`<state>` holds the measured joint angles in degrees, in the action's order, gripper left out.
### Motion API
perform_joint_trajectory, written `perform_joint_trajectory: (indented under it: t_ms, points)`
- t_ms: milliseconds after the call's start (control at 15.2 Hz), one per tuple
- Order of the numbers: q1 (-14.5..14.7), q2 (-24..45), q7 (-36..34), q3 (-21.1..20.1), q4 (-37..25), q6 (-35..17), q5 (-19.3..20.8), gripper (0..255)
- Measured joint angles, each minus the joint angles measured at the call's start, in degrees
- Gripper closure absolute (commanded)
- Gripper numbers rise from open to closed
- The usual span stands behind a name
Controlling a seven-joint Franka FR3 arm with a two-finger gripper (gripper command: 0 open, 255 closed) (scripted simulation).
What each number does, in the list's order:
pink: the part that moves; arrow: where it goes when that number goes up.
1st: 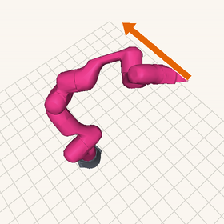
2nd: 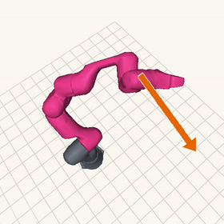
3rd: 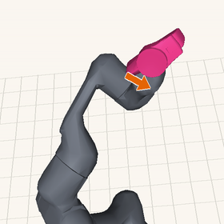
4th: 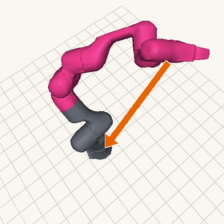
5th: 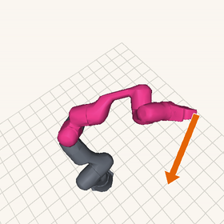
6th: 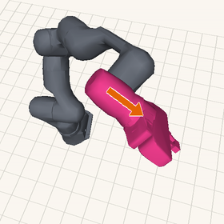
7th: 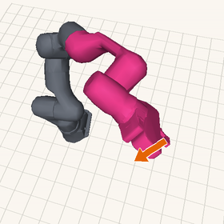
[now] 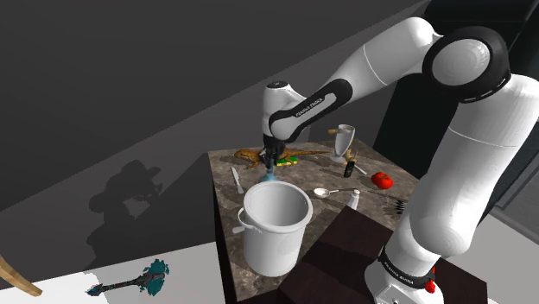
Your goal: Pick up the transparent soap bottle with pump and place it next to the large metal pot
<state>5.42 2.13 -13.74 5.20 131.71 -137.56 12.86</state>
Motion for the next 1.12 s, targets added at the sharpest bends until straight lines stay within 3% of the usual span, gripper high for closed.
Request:
perform_joint_trajectory:
  t_ms: [594, 660, 1122]
  points:
    - [-0.1, 2.0, -0.7, 0.1, 1.0, -3.0, 0.5, 255]
    - [-0.1, 2.0, -0.7, 0.1, 1.0, -3.0, 0.5, 0]
    - [0.0, 1.3, -0.7, 0.0, 0.9, -2.2, 0.4, 0]
